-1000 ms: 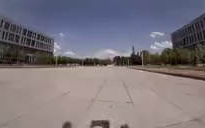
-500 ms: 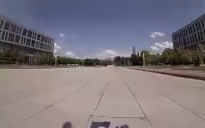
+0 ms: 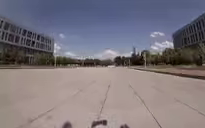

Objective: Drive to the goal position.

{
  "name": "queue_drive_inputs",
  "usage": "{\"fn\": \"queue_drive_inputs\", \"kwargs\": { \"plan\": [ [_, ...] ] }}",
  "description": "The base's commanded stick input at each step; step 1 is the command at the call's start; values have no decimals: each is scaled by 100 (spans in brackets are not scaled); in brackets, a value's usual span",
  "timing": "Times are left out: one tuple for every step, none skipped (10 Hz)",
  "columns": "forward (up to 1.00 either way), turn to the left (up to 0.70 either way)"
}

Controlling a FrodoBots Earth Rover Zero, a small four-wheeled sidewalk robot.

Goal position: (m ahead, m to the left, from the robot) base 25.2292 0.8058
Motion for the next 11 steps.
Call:
{"fn": "queue_drive_inputs", "kwargs": {
  "plan": [
    [100, -15],
    [100, -14],
    [100, -14],
    [100, -14],
    [100, -14],
    [100, -14],
    [100, -4],
    [100, 0],
    [100, 0],
    [100, 0],
    [100, 0]
  ]
}}
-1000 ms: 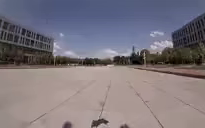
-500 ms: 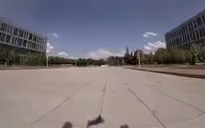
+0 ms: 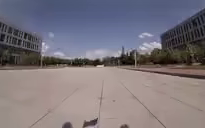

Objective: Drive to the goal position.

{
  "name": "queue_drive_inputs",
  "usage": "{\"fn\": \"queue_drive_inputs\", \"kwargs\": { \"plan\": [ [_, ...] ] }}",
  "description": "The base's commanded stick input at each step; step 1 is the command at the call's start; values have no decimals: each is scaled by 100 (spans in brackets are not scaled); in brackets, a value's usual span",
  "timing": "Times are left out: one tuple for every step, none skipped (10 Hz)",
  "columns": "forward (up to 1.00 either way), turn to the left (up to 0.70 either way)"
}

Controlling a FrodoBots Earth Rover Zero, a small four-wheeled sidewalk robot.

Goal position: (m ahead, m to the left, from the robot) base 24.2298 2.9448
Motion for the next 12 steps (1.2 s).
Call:
{"fn": "queue_drive_inputs", "kwargs": {
  "plan": [
    [100, 0],
    [100, 0],
    [100, 0],
    [100, 0],
    [100, 0],
    [100, 0],
    [100, 0],
    [100, 0],
    [100, 0],
    [100, 0],
    [100, 0],
    [100, 0]
  ]
}}
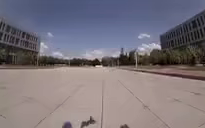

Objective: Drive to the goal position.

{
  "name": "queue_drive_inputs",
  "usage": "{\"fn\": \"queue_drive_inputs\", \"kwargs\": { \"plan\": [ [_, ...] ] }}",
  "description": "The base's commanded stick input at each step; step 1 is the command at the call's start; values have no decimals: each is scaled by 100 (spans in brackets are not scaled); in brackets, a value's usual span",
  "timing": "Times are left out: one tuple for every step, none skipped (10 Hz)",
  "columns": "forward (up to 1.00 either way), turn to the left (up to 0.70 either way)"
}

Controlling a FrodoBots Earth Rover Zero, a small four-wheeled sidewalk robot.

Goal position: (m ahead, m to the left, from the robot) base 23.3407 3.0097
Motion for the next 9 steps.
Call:
{"fn": "queue_drive_inputs", "kwargs": {
  "plan": [
    [100, 0],
    [100, 0],
    [100, 0],
    [100, 0],
    [100, 0],
    [100, 0],
    [100, 0],
    [100, 0],
    [100, 0]
  ]
}}
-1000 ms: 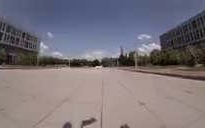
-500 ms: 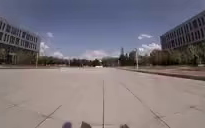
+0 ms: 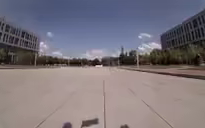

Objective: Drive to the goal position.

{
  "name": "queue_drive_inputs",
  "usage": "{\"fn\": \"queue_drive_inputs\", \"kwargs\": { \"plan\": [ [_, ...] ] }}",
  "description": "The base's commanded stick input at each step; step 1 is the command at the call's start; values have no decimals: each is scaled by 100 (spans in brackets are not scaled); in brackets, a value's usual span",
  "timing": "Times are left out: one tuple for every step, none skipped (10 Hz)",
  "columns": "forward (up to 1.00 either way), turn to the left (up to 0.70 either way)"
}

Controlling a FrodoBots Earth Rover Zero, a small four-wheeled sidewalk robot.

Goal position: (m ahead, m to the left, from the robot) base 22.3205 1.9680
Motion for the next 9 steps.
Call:
{"fn": "queue_drive_inputs", "kwargs": {
  "plan": [
    [100, 0],
    [100, 0],
    [100, 0],
    [100, 0],
    [100, 0],
    [100, 0],
    [100, 0],
    [100, 0],
    [100, 0]
  ]
}}
